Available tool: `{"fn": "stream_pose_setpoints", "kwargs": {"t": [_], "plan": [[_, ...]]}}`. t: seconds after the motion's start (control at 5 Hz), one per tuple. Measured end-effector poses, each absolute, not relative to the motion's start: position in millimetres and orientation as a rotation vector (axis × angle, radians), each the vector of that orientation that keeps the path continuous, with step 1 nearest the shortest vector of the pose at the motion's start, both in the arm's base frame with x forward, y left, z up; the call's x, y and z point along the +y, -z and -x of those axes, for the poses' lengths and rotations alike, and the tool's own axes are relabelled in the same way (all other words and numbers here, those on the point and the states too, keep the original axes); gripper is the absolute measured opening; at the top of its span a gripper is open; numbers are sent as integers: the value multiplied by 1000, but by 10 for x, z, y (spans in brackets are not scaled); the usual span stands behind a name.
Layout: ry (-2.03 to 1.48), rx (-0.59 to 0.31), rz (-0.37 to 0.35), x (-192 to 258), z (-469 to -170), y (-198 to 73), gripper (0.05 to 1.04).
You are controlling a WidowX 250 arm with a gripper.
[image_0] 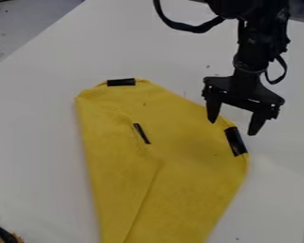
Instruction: Fold the clothes from the right side and pack it into the center
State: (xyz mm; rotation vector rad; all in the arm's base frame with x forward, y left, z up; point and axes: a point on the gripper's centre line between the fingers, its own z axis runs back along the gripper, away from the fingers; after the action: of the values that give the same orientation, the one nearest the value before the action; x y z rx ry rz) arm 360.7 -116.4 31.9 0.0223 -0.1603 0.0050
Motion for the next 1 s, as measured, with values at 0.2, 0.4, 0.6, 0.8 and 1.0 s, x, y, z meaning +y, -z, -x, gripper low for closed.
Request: {"fn": "stream_pose_setpoints", "kwargs": {"t": [0.2, 0.4, 0.6, 0.8, 1.0], "plan": [[-31, -198, 13, -1231, -3677, -230, 1001], [-54, -212, 26, -1239, -3661, -178, 1000], [-71, -199, 30, -1220, -3591, -99, 965], [-84, -203, 34, -1168, -3598, -82, 691], [-84, -195, 41, -1124, -3603, -80, 394]]}}
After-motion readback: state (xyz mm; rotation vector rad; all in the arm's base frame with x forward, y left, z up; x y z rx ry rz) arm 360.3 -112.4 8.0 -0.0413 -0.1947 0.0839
